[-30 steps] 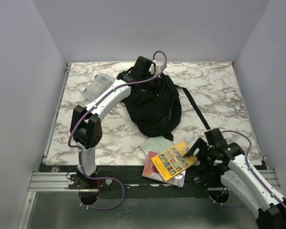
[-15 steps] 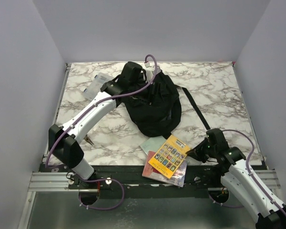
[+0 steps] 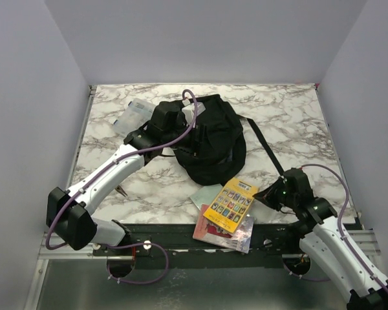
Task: Pack the student bag
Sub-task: Pick up the book from the center of the board.
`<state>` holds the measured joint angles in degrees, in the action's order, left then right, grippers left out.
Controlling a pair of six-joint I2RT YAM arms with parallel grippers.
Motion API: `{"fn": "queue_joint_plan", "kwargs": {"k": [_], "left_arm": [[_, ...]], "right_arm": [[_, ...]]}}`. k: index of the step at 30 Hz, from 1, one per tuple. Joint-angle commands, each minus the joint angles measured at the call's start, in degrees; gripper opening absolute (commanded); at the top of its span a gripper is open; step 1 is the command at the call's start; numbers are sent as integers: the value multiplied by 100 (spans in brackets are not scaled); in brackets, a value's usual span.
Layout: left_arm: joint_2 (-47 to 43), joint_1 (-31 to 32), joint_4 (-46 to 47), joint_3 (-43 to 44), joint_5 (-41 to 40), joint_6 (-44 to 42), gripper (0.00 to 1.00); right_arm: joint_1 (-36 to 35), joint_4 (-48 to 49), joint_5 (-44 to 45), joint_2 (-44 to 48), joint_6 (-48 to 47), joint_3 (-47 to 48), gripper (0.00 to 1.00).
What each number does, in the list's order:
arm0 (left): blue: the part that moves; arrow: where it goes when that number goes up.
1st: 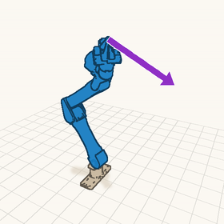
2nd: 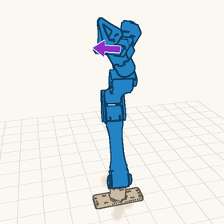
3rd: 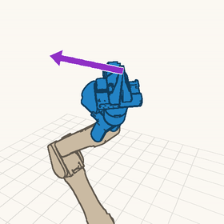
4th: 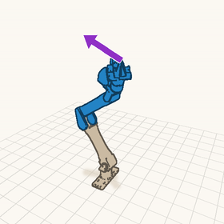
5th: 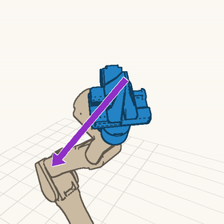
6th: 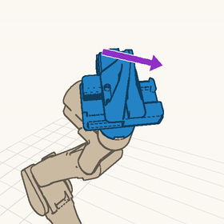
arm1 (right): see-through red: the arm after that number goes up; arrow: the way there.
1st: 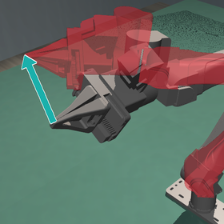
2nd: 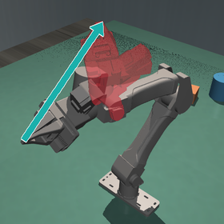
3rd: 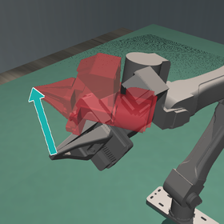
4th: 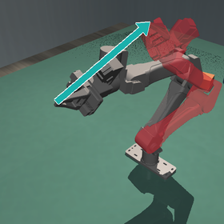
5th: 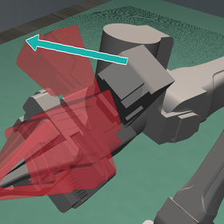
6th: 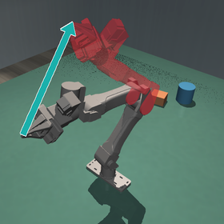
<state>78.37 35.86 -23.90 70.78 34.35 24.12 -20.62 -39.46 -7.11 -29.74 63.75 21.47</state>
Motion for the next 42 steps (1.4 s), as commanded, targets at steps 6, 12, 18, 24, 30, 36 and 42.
{"fn": "queue_joint_plan", "kwargs": {"k": [6, 12, 18, 24, 30, 36, 42], "left_arm": [[-304, 9, 689, -353, 98, 407, 66], [-411, 18, 756, -465, 334, 491, 66], [-622, 16, 812, -643, 397, 579, 67], [-733, 18, 840, -745, 334, 654, 67], [-744, -246, 2125, -1182, 1252, 1871, 68], [-868, -604, 2260, -1431, 980, 2194, 69], [-1003, -756, 2747, -1868, 894, 2700, 72]], "right_arm": [[-13, 189, -273, -612, -178, -205, 56], [-12, 1448, -749, 106, 569, -1121, 72], [-12, 2627, -1054, -74, 950, -1728, 62], [-12, 2597, -604, -334, 437, -1459, 21], [-12, 2414, -778, -576, -816, -385, 0], [-12, 1560, -1713, -739, -1876, 906, 0], [-12, 1368, -2611, -959, -2144, 1990, 0]]}}
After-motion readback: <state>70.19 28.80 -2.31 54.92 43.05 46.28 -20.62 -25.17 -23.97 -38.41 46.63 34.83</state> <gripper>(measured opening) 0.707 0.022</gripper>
